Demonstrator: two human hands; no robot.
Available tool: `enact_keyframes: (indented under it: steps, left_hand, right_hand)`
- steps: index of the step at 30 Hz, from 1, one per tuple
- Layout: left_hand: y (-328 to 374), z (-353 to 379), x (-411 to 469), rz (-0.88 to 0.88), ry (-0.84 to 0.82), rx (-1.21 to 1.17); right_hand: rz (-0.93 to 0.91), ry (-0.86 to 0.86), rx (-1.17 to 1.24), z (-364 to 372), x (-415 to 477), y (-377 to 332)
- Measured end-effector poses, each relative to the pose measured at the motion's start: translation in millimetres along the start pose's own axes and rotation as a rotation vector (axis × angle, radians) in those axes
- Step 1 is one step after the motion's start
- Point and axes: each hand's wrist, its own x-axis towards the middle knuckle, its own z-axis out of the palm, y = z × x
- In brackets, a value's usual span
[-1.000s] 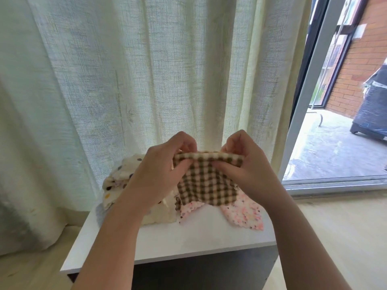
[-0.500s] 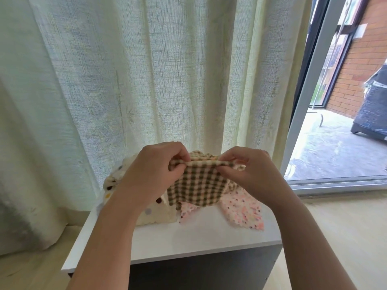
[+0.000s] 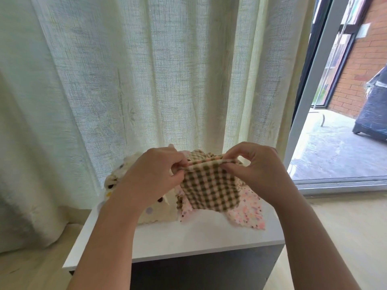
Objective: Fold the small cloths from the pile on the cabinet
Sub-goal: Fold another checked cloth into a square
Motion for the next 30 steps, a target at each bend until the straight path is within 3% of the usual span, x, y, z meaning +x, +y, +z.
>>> enact_keyframes:
  steps: [5, 11, 17, 19, 24, 27, 30]
  left_hand:
    - [0, -5, 0, 0.046, 0.100, 0.073]
    - [0, -6, 0, 0.067, 0.101, 0.136]
    - [3, -12, -6, -0.034, 0.074, 0.174]
    - [6, -12, -5, -0.090, 0.087, 0.066]
    - [8, -3, 3, -0.286, 0.089, -0.565]
    - [7, 13, 10, -0.454, 0.053, -0.781]
    - [9, 27, 16, -0.570, 0.194, -0.814]
  right_hand:
    - [-0.026, -0.092, -0.023, -1, 0, 0]
    - [-0.068, 0.049, -0.016, 1, -1, 0]
    - [-0.054, 0.217, 0.088, 0, -2, -1]
    - [-0.007, 0.202, 0.147, 1, -2, -2]
    - [0.123, 0.265, 0.282, 7, 1, -5]
    - [0.312, 0.324, 0.557, 16, 4, -2]
    - [0.683, 0.042, 0.990, 25, 6, 1]
